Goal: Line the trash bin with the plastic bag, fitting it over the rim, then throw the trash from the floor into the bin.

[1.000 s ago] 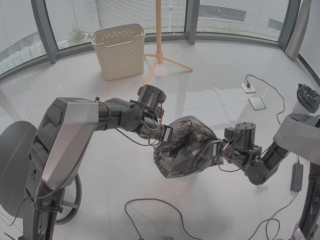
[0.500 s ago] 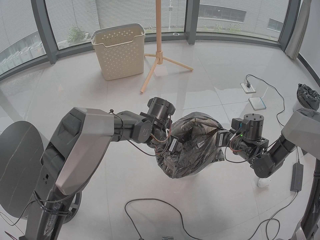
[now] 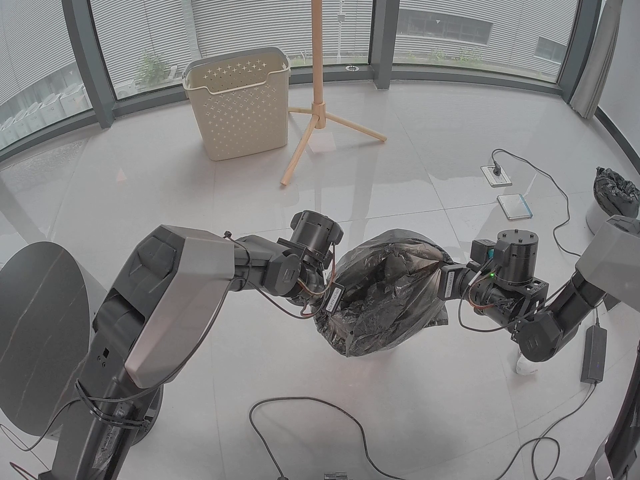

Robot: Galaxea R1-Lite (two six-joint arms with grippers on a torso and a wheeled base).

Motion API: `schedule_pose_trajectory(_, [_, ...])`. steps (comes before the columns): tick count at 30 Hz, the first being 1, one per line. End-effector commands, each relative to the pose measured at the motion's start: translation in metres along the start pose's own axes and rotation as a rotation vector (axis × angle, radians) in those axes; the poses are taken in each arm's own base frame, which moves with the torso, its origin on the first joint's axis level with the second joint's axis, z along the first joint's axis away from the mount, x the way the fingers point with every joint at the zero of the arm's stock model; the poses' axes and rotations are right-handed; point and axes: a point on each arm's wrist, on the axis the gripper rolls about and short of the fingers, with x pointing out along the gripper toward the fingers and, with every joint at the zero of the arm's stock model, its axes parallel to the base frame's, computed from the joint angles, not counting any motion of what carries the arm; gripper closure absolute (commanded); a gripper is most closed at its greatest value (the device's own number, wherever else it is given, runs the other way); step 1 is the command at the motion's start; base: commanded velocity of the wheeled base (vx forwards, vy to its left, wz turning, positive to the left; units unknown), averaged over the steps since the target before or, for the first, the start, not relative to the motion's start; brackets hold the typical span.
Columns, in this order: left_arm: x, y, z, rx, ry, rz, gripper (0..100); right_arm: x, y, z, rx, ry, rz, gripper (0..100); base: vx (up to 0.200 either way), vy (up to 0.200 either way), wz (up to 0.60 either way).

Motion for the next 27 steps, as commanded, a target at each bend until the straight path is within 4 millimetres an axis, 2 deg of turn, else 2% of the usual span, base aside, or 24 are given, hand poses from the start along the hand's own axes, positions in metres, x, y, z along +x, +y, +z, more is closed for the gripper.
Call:
schedule_pose_trajectory(1, [0.008,-0.002,-0.006,0.001,0.019,-0.003,100,-0.003,0.002,0.004,0.004,-0.011,0.006,100,0.000,0.000,0.00])
schedule_pose_trajectory(7, [0.012,-0.005,-0.007,0.002,0.010,-0.004,100,-0.007,0.001,0.004,0.016,-0.006,0.007,100,0.000,0.000,0.00])
schedule_pose_trajectory(14, [-0.013,0.007,0.010,-0.015,-0.033,0.008,100,-0.010,-0.001,-0.002,0.022,0.014,0.001,100,0.000,0.000,0.00])
schedule_pose_trajectory(25, [-0.025,0.010,0.014,-0.035,-0.025,0.015,100,-0.011,0.002,-0.001,0.019,0.012,0.009,100,0.000,0.000,0.00])
schedule_pose_trajectory(26, [-0.027,0.009,0.015,-0.034,-0.028,0.012,0,-0.011,0.002,-0.001,0.019,0.014,0.009,100,0.000,0.000,0.00])
schedule_pose_trajectory(27, [-0.028,0.007,0.016,-0.031,-0.030,0.006,0,-0.011,0.002,-0.001,0.019,0.014,0.009,100,0.000,0.000,0.00])
